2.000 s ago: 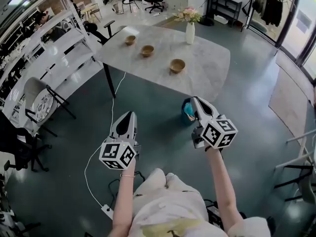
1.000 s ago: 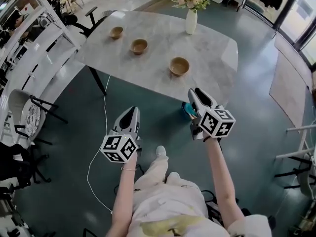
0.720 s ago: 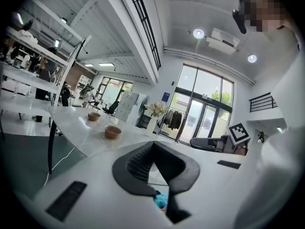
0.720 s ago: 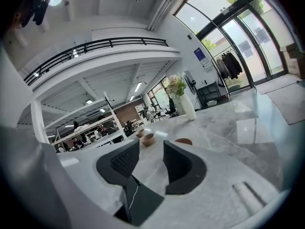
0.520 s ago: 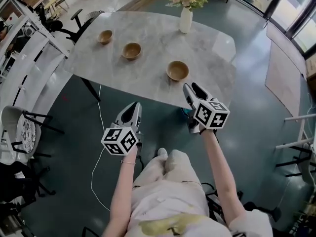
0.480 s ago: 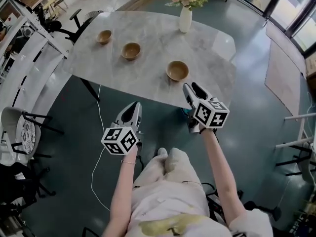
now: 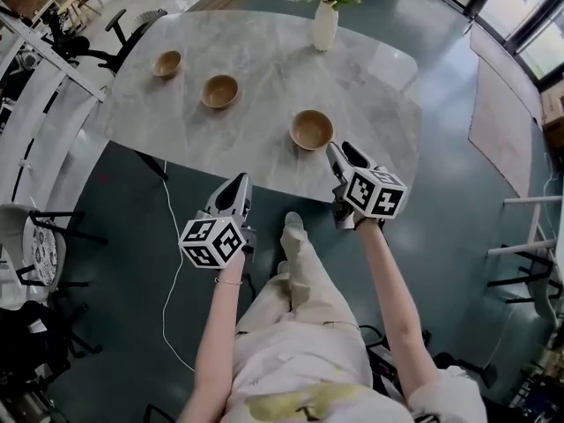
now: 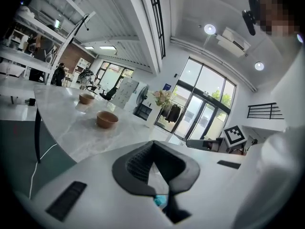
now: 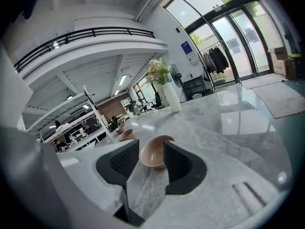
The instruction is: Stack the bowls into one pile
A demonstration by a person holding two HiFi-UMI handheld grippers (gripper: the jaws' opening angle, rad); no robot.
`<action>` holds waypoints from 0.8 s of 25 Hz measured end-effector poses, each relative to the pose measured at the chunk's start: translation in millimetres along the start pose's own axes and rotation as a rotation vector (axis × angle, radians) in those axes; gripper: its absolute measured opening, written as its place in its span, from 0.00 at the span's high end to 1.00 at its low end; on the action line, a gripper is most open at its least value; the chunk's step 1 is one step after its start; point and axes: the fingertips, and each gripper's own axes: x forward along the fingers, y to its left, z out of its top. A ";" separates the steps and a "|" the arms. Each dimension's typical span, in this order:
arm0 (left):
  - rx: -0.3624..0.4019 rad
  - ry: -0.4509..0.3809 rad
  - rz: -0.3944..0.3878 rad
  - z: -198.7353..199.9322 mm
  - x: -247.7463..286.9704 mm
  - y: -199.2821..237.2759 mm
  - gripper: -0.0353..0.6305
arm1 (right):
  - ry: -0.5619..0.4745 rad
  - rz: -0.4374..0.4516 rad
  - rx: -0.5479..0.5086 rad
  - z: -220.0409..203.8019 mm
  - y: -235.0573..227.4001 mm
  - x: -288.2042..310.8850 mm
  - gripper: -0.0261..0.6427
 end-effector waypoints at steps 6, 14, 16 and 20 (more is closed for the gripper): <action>-0.030 0.044 -0.005 1.0 49.1 11.5 0.95 | 0.050 -0.035 0.028 5.2 -32.2 42.0 0.75; -0.079 0.115 -0.008 -4.5 102.1 23.3 0.95 | 0.188 -0.025 0.029 -2.0 -55.5 88.0 0.75; -0.093 0.129 -0.008 -5.3 113.6 25.3 0.95 | 0.235 -0.006 0.026 -4.9 -58.7 97.4 0.75; -0.119 0.156 0.006 -8.7 131.6 31.7 0.95 | 0.328 0.011 0.025 -14.6 -64.9 113.0 0.75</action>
